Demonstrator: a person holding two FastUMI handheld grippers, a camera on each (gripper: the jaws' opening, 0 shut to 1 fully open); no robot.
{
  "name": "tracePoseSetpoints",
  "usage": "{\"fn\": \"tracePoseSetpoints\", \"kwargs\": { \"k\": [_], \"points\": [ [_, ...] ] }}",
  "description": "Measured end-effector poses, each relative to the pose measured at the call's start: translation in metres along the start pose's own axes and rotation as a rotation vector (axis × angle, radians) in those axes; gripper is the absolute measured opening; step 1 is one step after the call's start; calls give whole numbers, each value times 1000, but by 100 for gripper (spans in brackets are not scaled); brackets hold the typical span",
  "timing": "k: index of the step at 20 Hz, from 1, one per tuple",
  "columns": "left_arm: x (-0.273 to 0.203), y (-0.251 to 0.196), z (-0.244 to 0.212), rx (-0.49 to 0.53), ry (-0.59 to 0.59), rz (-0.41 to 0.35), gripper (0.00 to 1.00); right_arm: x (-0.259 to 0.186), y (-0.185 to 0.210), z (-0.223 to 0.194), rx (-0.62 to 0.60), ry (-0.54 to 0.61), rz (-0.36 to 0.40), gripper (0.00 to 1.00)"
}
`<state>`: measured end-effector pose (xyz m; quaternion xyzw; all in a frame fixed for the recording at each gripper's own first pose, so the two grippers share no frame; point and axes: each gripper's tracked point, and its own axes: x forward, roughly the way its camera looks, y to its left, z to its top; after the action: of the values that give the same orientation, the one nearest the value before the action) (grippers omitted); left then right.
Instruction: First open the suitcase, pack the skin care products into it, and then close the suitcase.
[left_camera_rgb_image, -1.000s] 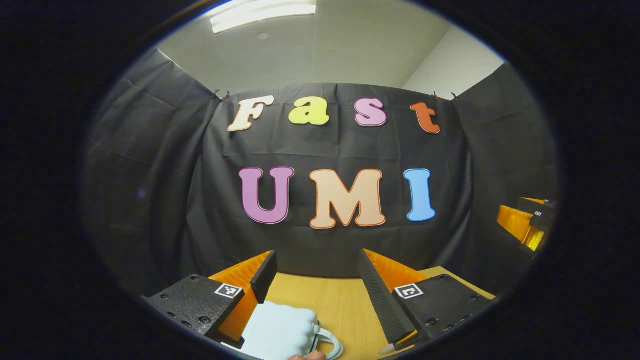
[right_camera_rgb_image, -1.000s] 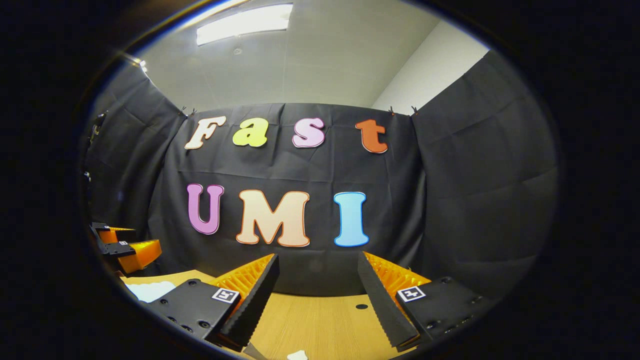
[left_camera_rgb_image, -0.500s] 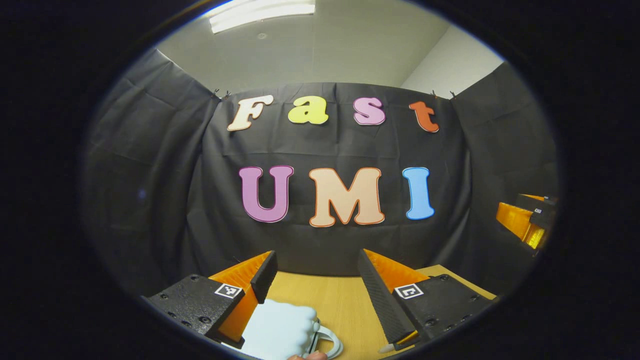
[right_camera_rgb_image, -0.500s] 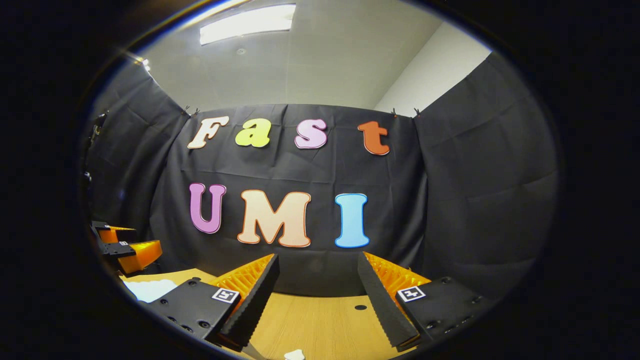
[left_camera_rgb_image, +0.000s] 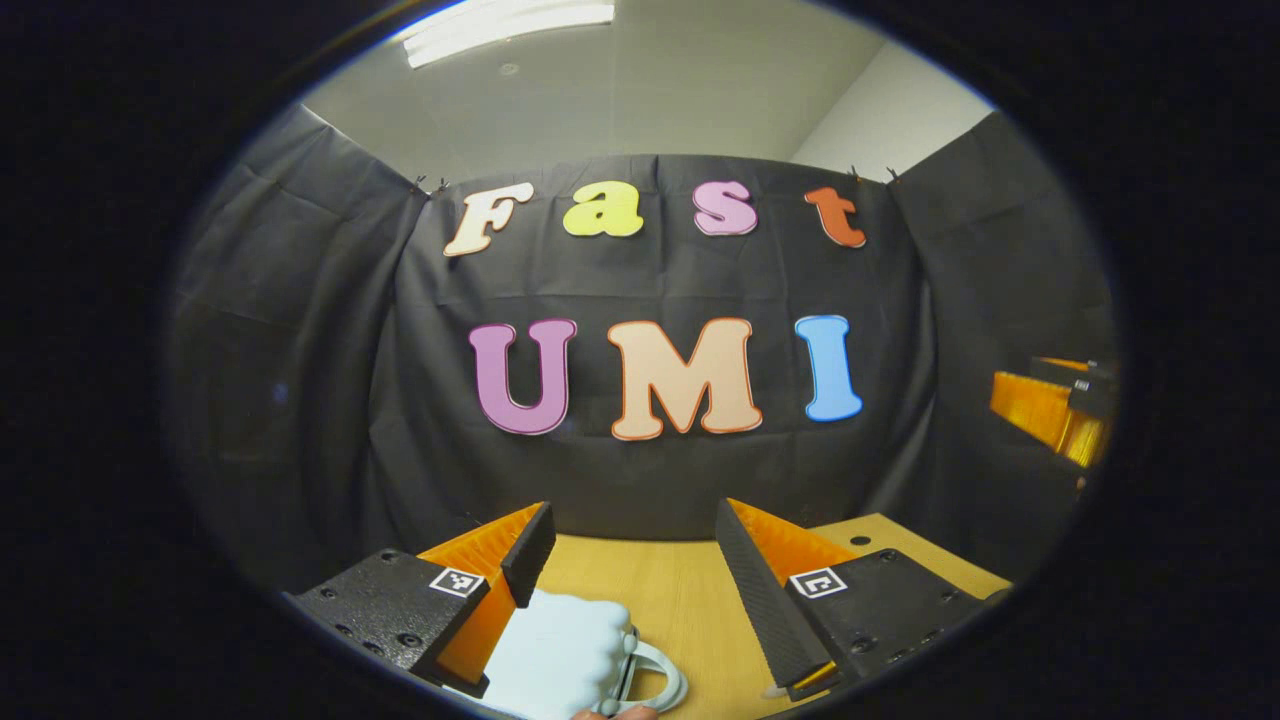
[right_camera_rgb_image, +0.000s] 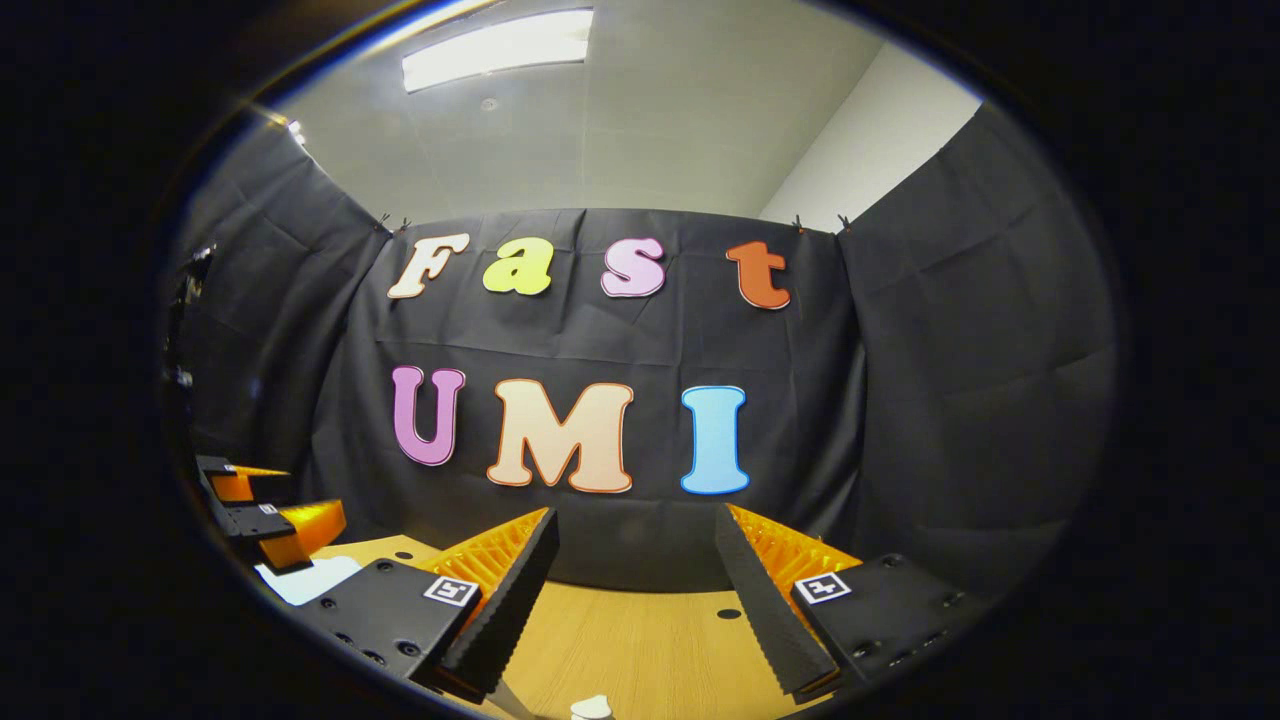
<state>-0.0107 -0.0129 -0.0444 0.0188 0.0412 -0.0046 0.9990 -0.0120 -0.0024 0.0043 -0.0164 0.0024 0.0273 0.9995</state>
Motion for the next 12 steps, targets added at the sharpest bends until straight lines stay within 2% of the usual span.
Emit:
{"fn": "tracePoseSetpoints", "kwargs": {
  "k": [3,12],
  "points": [
    [8,-4,-33,7,74,-11,95,-4,-9,-3,-12,13,-21,98],
    [13,-24,-114,25,257,-65,95,-16,-18,-17,-46,62,-56,98]
  ]
}}
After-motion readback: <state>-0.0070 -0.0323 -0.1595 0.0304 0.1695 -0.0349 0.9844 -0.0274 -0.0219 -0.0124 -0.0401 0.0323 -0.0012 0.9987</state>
